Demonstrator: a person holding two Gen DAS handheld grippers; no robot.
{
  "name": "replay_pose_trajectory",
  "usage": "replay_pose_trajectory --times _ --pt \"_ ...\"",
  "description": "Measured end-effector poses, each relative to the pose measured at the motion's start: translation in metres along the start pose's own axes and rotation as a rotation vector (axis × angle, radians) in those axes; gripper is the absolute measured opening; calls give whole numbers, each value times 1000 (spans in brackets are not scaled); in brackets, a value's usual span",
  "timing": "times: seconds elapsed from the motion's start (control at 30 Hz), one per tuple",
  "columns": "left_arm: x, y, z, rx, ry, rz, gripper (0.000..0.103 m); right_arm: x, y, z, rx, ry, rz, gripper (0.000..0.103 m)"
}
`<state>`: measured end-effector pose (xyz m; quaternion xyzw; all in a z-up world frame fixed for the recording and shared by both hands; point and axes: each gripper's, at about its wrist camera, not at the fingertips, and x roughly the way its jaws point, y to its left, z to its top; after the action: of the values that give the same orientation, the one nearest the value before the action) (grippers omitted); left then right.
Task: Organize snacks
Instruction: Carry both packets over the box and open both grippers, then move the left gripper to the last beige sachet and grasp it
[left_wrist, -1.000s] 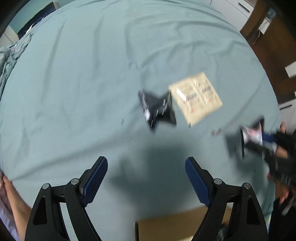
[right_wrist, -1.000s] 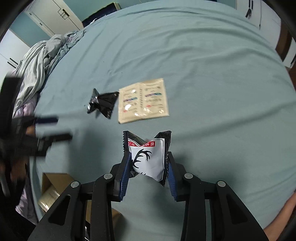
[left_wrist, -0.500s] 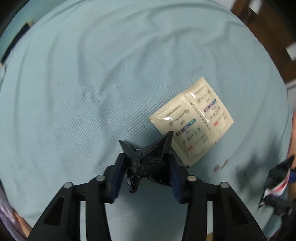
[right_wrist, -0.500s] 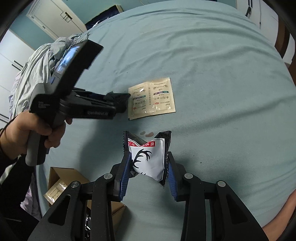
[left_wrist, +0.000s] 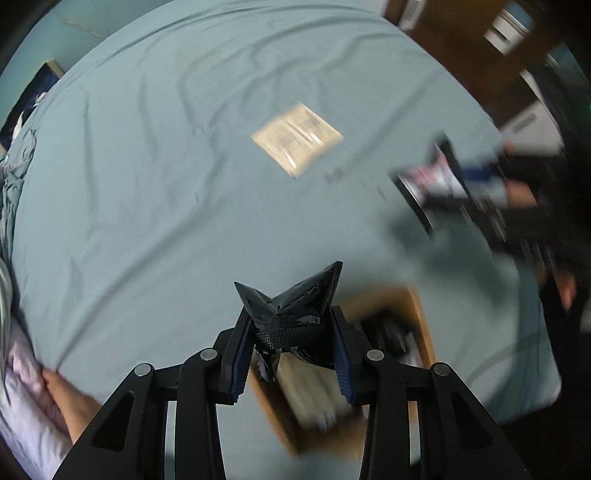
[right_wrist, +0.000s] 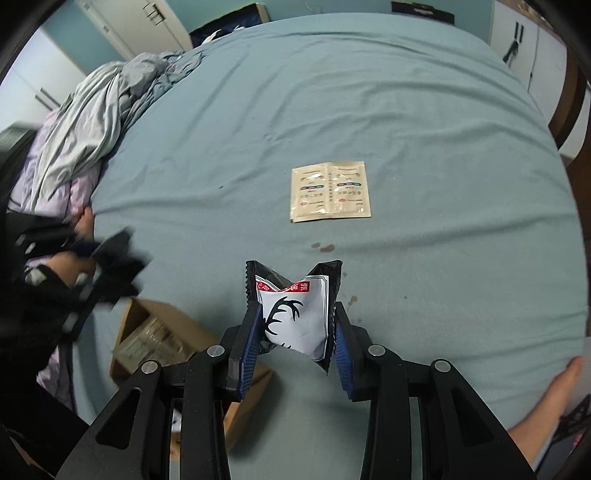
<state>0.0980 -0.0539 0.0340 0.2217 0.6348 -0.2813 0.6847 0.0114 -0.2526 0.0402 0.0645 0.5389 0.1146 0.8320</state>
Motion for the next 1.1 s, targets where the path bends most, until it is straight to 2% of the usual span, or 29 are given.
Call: replay_pose_trajectory --times 0.13,0.23,0.3,0.37,0.43,0.5,0.53,0.67,0.77,0.87,1.1 --pt "-18 -23 -37 43 6 -35 38 -17 25 -4 -17 29 3 35" --pt "-14 -35 -55 66 0 -75 39 -27 42 -8 -16 56 2 35" --pt "-9 -44 -57 84 9 -75 46 -35 50 -9 -11 66 -2 35" --pt "-12 -49 -56 104 -20 -69 69 -41 54 -7 -11 60 -16 35" --pt "-18 -52 -53 132 -63 -34 73 -49 57 -7 -11 49 -30 35" --pt "-27 -49 -50 142 -90 -30 79 -58 62 -9 -14 39 -39 35" --pt "-30 -43 -48 127 -103 -32 82 -62 64 -10 -13 36 -43 35" --pt "-30 -13 -42 15 -128 -27 82 -63 73 -15 -6 56 -60 35" --pt "-28 17 -41 -100 -142 -3 82 -53 79 -17 2 115 -86 35" --pt "-25 40 -43 -173 -141 15 82 -42 90 -18 -14 174 -91 35" --pt "-20 69 -51 -265 -129 -1 82 -27 116 -19 -72 247 -49 36"
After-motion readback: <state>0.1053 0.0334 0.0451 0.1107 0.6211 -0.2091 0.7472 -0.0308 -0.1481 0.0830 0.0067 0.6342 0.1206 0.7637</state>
